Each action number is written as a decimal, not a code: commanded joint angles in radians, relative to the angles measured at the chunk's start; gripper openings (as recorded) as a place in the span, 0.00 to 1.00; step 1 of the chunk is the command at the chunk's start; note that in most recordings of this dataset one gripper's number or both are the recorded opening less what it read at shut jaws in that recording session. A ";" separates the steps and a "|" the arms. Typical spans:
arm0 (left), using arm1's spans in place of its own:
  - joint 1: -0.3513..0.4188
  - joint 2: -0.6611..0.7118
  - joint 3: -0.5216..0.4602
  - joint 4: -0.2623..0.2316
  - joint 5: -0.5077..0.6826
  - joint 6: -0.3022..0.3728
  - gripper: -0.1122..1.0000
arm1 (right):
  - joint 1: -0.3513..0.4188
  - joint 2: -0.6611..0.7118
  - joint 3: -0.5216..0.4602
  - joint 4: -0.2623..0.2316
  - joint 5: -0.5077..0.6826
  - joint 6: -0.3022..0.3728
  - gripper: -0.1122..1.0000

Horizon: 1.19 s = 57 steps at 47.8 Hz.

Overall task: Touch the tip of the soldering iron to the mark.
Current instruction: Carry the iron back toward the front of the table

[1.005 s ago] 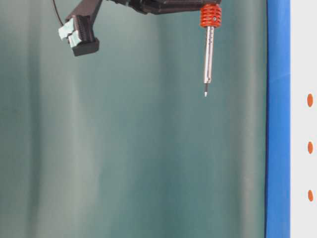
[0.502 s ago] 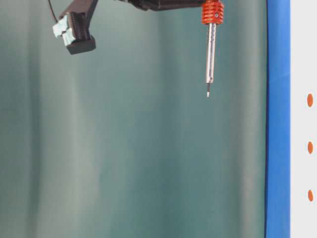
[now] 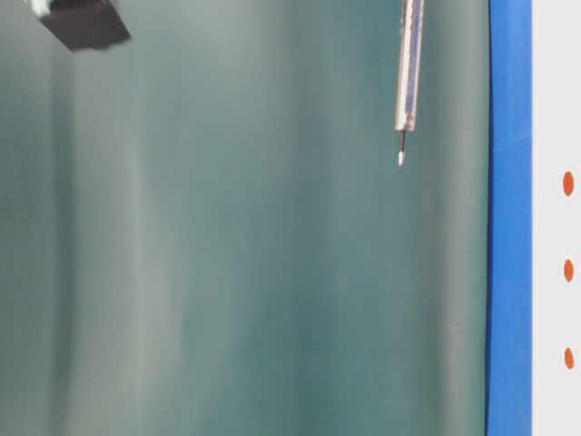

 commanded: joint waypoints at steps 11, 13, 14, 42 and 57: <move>0.002 0.005 -0.009 0.002 -0.009 -0.002 0.10 | 0.160 0.032 -0.037 -0.051 0.026 0.146 0.16; 0.002 0.005 -0.009 0.002 -0.009 -0.002 0.10 | 0.172 0.038 -0.041 -0.054 0.034 0.155 0.16; 0.002 0.005 -0.009 0.002 -0.009 -0.002 0.10 | 0.176 0.043 -0.043 -0.055 0.035 0.161 0.16; 0.002 0.005 -0.009 0.002 -0.011 -0.003 0.10 | 0.190 0.147 -0.112 -0.081 0.003 0.164 0.16; -0.002 0.003 -0.009 0.002 -0.011 -0.003 0.10 | 0.137 0.295 -0.259 -0.104 -0.008 0.153 0.16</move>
